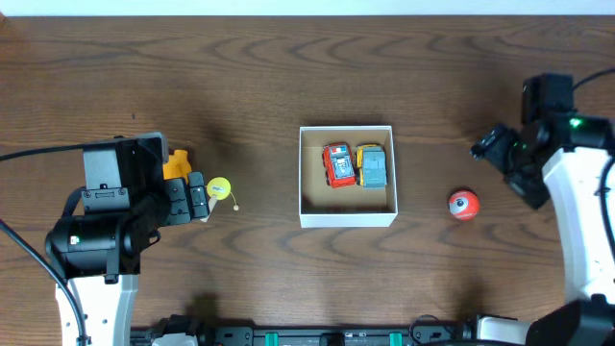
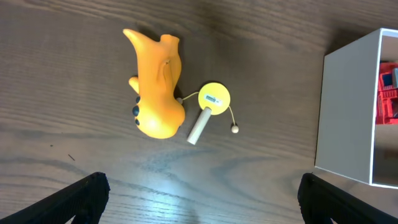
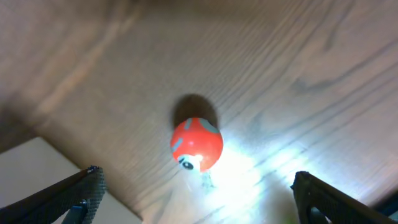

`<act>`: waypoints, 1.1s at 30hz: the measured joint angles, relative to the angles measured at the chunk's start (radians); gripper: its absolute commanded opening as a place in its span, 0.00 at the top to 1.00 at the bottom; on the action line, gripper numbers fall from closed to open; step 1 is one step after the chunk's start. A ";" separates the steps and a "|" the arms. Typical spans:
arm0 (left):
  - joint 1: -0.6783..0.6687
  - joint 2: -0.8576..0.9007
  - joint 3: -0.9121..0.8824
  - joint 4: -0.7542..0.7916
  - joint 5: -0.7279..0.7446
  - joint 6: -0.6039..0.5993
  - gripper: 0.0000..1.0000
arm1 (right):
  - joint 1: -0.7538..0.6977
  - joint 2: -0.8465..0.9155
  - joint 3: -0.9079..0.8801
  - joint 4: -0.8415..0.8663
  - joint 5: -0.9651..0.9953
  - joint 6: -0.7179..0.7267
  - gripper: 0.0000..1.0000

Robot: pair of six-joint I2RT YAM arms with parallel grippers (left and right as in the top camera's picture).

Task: Pack container
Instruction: 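Grasp the orange-grey ball with the right gripper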

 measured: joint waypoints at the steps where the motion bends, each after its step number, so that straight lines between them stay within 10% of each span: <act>1: 0.000 0.000 0.000 0.000 0.000 0.000 0.02 | 0.000 0.001 -0.039 0.027 -0.011 0.001 0.01; 33: 0.000 0.000 0.000 0.000 0.000 0.000 0.02 | 0.010 0.004 -0.470 0.488 -0.085 0.006 0.11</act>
